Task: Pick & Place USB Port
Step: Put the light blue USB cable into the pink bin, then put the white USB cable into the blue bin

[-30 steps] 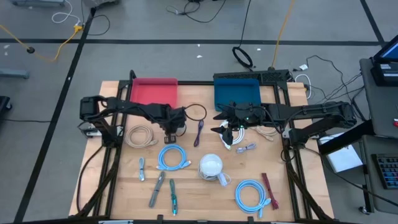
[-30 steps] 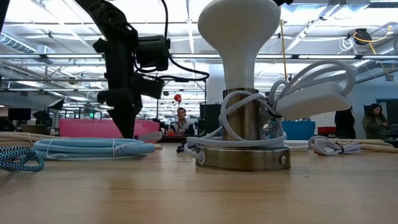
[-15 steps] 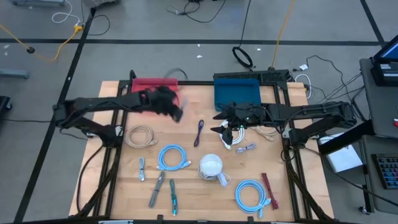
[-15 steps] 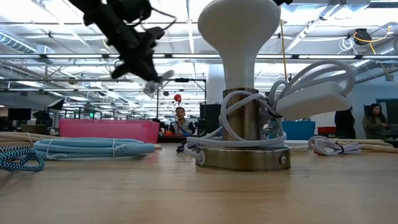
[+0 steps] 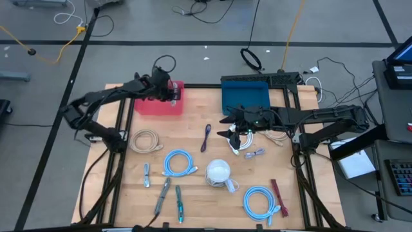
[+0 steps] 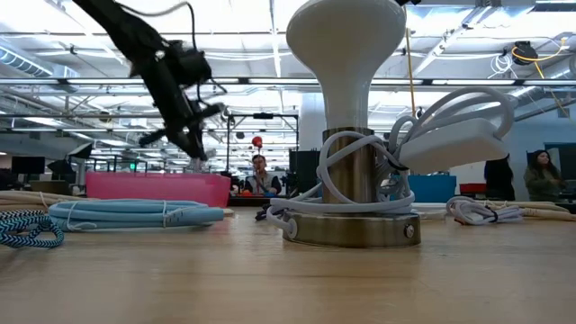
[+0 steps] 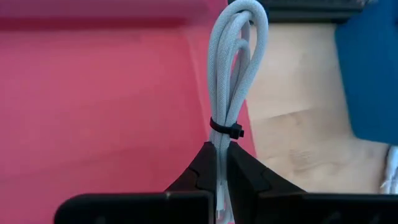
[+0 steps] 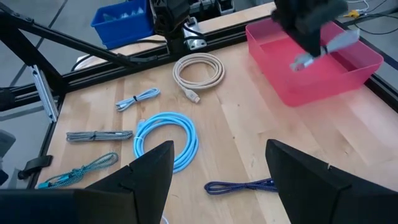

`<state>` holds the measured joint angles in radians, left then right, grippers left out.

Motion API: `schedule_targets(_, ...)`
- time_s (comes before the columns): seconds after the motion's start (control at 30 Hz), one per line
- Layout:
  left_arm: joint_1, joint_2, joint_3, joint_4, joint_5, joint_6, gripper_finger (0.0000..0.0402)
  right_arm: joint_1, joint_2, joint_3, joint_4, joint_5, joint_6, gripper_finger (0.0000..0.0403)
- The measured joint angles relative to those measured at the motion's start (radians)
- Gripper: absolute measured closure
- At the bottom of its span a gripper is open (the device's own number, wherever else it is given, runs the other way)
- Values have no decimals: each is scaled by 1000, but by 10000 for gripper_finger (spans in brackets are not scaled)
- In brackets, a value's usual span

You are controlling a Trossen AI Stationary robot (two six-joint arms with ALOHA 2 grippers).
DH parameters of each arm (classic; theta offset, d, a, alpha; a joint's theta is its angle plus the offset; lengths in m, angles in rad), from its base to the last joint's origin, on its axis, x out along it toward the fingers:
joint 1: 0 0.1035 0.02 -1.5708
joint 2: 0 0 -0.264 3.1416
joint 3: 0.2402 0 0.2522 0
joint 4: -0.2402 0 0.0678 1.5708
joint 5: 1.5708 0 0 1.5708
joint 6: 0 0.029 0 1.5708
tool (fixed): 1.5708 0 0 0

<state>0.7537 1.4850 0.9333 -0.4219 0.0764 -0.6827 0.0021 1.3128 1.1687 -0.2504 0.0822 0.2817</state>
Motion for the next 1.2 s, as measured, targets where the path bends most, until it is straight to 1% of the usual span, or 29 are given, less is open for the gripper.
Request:
schedule_targets(0.1, 3, 89, 0, 7, 51, 33, 389, 0, 0, 0, 0, 0, 6, 156)
schedule_targets(0.17, 0, 142, 0, 6, 55, 41, 389, 0, 0, 0, 0, 0, 7, 156)
schedule_targets(0.3, 3, 207, 0, 12, 46, 41, 389, 0, 0, 0, 0, 0, 26, 156)
schedule_targets(0.4, 5, 210, 0, 16, -2, 46, 386, 0, 0, 0, 0, -3, 32, 156)
schedule_targets(0.47, 6, 208, 0, 41, -15, 70, 373, 1, 0, 0, 0, -4, 32, 156)
schedule_targets(0.6, 12, 194, 2, 87, 31, 99, 334, 3, 0, 0, 0, -2, 26, 156)
schedule_targets(0.73, 12, 196, 2, 76, 51, 98, 303, 3, 0, 0, 0, -2, 21, 156)
schedule_targets(0.87, 12, 195, 2, 57, 55, 100, 282, 3, 0, 0, 0, -1, 21, 156)
schedule_targets(1.03, 52, 117, 10, -2, 48, 162, 268, 3, 0, 0, 0, -1, 21, 156)
schedule_targets(1.13, 100, 15, 24, -71, 58, 200, 267, 3, 0, 0, 0, -1, 21, 156)
schedule_targets(1.2, 121, -61, 46, -85, 82, 222, 266, 3, 0, 0, 0, -1, 21, 156)
